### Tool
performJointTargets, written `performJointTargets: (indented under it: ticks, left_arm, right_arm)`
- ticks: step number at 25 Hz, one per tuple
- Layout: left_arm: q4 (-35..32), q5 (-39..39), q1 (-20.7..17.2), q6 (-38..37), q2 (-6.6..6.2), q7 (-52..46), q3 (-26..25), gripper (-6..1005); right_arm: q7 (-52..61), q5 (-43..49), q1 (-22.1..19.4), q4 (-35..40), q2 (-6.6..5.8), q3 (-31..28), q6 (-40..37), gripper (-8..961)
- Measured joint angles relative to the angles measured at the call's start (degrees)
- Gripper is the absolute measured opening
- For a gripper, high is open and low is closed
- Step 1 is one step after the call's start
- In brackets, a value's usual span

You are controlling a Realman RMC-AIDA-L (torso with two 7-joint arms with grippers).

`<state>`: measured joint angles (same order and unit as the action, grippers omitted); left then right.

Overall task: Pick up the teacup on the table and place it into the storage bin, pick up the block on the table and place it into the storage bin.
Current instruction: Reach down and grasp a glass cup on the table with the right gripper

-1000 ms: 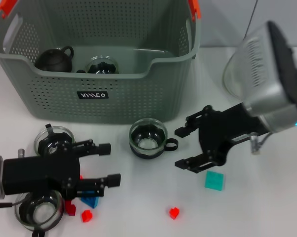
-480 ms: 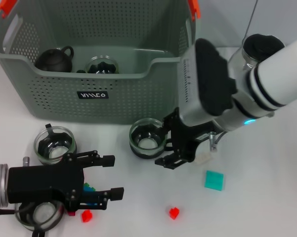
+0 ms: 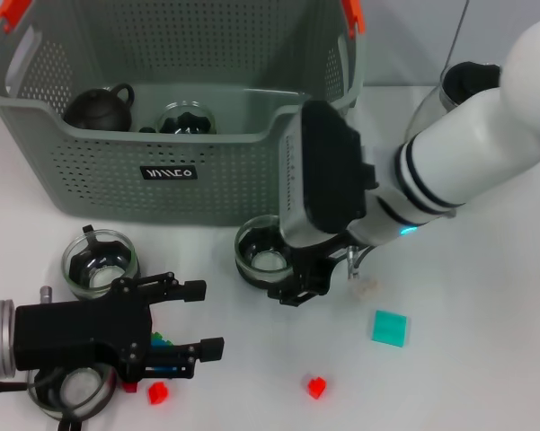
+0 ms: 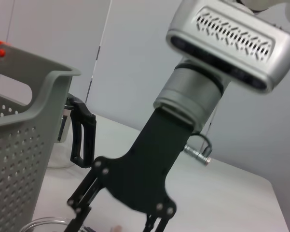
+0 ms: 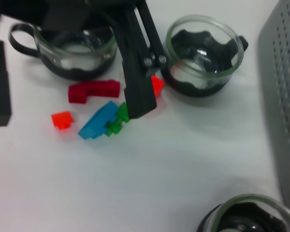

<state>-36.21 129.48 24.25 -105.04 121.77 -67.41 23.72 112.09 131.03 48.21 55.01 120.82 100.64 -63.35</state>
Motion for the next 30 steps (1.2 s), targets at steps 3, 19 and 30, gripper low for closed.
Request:
performJointTargets:
  ticks: [3,19,30]
  left_arm:
    - [0.0,0.0,0.0,0.0,0.07,0.0,-0.1,837]
    - [0.1,-0.1,0.1,0.5,0.14,0.0,-0.3,836]
    - [0.1,-0.1,0.1,0.5,0.05,0.0,-0.8,836]
  right_arm:
    - [0.7,0.0,1.0,-1.9,0.04,2.0,2.3,712]
    - [3.5,-0.7,2.9,-6.5,0.49,7.1,7.9,704]
    - [5.9,-0.6,4.2,-7.2,0.41,8.7,7.5,287]
